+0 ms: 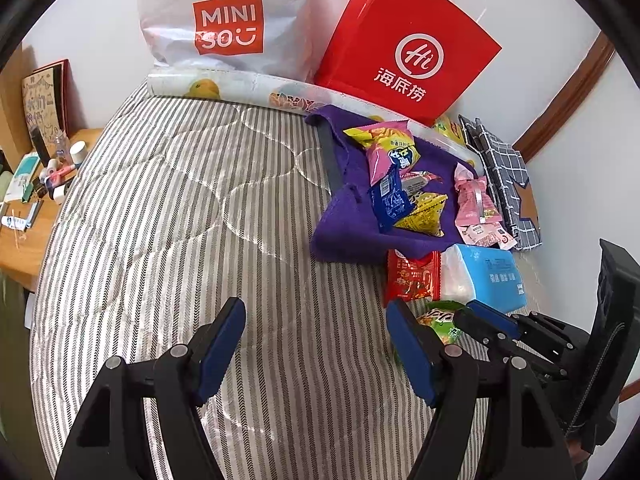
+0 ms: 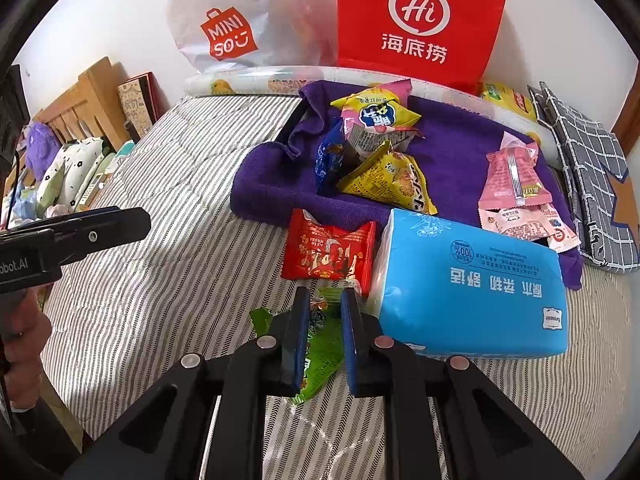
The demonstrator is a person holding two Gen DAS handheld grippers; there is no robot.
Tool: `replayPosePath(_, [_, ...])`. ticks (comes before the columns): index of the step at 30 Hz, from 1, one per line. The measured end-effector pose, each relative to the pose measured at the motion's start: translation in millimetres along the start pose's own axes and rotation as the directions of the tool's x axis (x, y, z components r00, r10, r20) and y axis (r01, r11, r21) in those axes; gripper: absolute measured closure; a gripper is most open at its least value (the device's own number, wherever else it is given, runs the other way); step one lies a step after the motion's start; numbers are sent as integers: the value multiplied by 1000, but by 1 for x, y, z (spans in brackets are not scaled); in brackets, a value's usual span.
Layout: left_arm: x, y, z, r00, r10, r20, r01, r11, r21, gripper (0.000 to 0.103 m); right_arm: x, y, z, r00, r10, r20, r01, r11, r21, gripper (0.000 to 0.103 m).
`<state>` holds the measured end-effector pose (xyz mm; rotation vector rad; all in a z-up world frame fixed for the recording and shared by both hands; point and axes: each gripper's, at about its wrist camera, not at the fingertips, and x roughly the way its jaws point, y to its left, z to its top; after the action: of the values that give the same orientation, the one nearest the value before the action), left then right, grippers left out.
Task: Organize snacks
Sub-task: 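Grasp the green snack packet on the bed with the right gripper, then grasp the red snack packet with the left gripper while the right lifts the green packet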
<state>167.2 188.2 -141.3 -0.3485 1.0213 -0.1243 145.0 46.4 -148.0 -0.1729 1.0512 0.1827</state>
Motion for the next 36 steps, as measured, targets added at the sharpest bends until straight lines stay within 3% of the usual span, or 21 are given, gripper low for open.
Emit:
replayPosePath(13, [-4, -14, -3, 1000, 22, 2, -22, 1000, 20, 32, -46, 1, -11, 995, 55, 81, -53, 998, -32, 93])
replayPosePath(24, [-6, -64, -5, 1000, 20, 9, -21, 996, 83, 32, -102, -59, -56, 992, 26, 126, -26, 1000, 0, 94])
replayPosePath(36, [6, -106, -19, 998, 50, -23, -46, 988, 149, 32, -77, -128, -94, 999, -31, 44, 27, 996, 85, 94])
